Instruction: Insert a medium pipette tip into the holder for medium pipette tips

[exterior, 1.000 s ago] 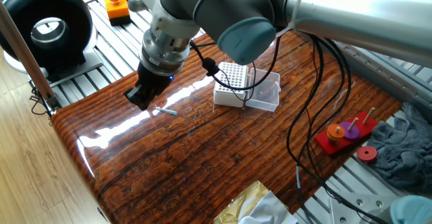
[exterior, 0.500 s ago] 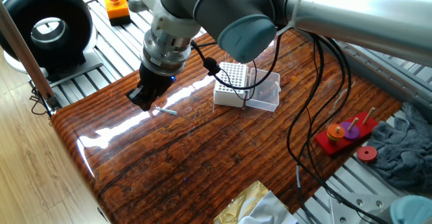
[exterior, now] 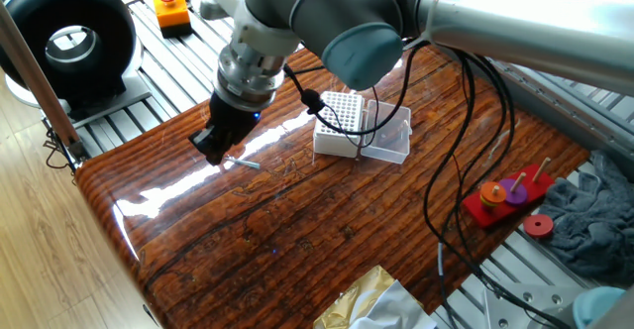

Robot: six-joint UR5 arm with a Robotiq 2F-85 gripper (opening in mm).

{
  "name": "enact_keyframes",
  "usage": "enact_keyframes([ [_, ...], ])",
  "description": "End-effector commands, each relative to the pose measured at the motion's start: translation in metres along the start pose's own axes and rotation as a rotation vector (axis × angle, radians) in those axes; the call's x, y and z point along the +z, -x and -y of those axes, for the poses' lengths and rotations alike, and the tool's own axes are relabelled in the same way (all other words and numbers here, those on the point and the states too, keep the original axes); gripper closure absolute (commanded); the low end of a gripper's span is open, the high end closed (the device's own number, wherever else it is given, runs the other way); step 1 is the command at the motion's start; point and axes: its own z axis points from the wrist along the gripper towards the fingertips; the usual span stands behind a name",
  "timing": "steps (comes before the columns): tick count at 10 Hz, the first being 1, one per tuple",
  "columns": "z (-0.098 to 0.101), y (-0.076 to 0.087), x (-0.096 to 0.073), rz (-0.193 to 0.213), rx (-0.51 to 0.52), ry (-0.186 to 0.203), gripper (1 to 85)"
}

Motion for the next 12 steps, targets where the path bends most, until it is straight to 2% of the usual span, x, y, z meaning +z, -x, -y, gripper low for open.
enact_keyframes([
  [1, 0.025, 0.0, 0.01, -0.001, -0.017, 0.004, 84.7],
  [2, 0.037, -0.002, 0.014, -0.005, -0.039, -0.021, 84.7],
  [4, 0.056, -0.003, 0.014, -0.018, -0.079, -0.105, 84.7],
  [5, 0.061, 0.002, 0.016, -0.011, -0.095, -0.147, 84.7],
  [8, 0.046, 0.01, 0.022, -0.011, -0.076, -0.224, 84.7],
  [9, 0.046, 0.015, 0.021, -0.006, -0.062, -0.262, 84.7],
  [10, 0.051, 0.019, 0.021, 0.009, -0.062, -0.272, 84.7],
  [11, 0.064, 0.018, 0.019, -0.001, -0.086, -0.294, 84.7],
  [12, 0.072, 0.015, 0.019, -0.007, -0.097, -0.297, 84.7],
])
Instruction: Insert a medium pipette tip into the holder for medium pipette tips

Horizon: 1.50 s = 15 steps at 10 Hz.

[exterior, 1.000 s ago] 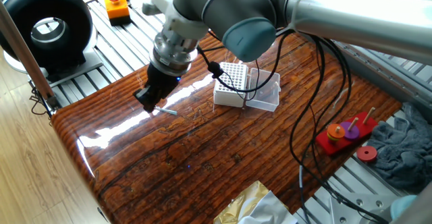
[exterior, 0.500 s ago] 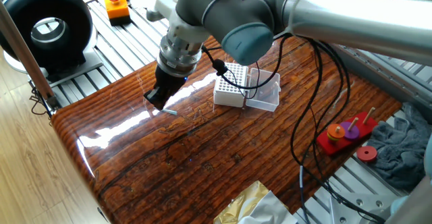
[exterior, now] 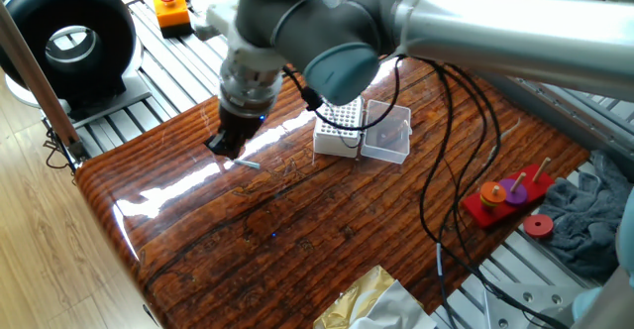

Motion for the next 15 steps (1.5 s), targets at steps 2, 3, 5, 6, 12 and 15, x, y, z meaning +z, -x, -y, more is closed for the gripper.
enact_keyframes([
  [2, 0.027, -0.002, 0.007, 0.001, -0.028, -0.039, 84.7],
  [3, 0.028, -0.006, 0.009, -0.012, -0.044, -0.034, 84.7],
  [5, 0.025, -0.01, 0.011, -0.028, -0.044, -0.02, 84.7],
  [6, 0.02, -0.01, 0.013, -0.032, -0.032, 0.0, 84.7],
  [12, 0.027, -0.019, 0.013, -0.055, -0.137, -0.004, 77.7],
  [15, 0.025, -0.016, 0.011, -0.04, -0.207, 0.013, 49.7],
])
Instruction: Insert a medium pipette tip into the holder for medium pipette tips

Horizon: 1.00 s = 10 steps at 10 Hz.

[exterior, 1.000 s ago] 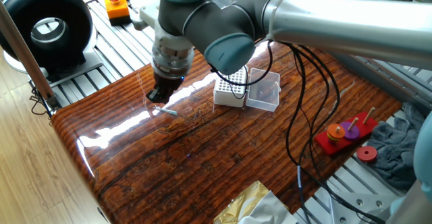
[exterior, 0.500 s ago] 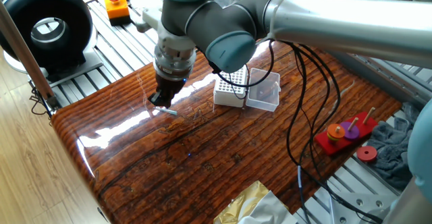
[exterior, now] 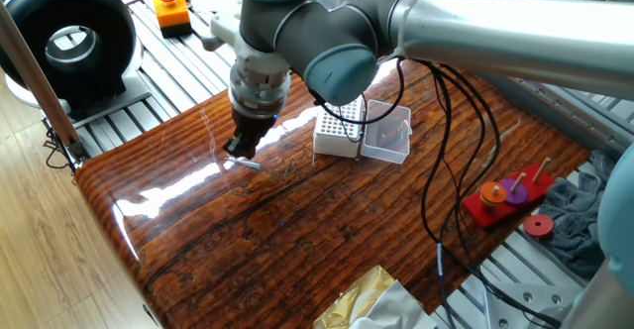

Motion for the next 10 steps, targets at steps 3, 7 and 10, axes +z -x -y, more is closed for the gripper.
enact_keyframes([
  [3, -0.006, 0.017, -0.005, 0.07, -0.073, 0.042, 40.0],
  [7, -0.002, 0.029, -0.01, 0.125, -0.059, 0.022, 49.3],
  [10, -0.004, 0.062, -0.019, 0.278, -0.049, 0.051, 53.0],
])
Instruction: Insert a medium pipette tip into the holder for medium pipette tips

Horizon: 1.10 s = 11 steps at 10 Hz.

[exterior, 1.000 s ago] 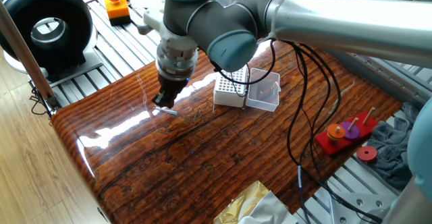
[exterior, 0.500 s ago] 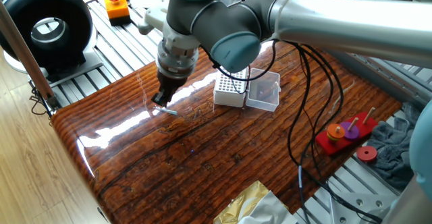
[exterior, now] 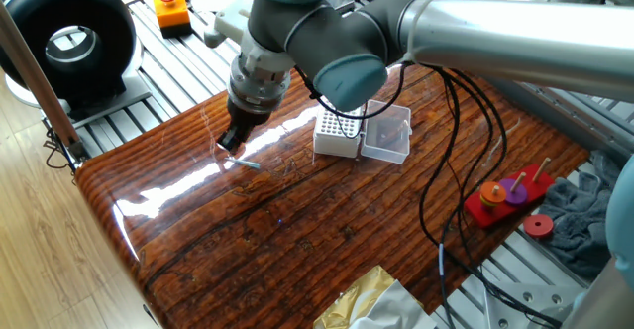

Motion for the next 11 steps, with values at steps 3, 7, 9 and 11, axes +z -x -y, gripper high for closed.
enact_keyframes([
  [3, 0.012, 0.048, -0.011, 0.207, 0.011, -0.02, 56.0],
  [7, 0.017, 0.041, -0.009, 0.227, 0.002, -0.005, 56.3],
  [9, 0.02, 0.028, -0.005, 0.221, 0.013, -0.002, 56.3],
  [11, 0.02, 0.013, -0.006, 0.193, 0.032, -0.004, 56.7],
])
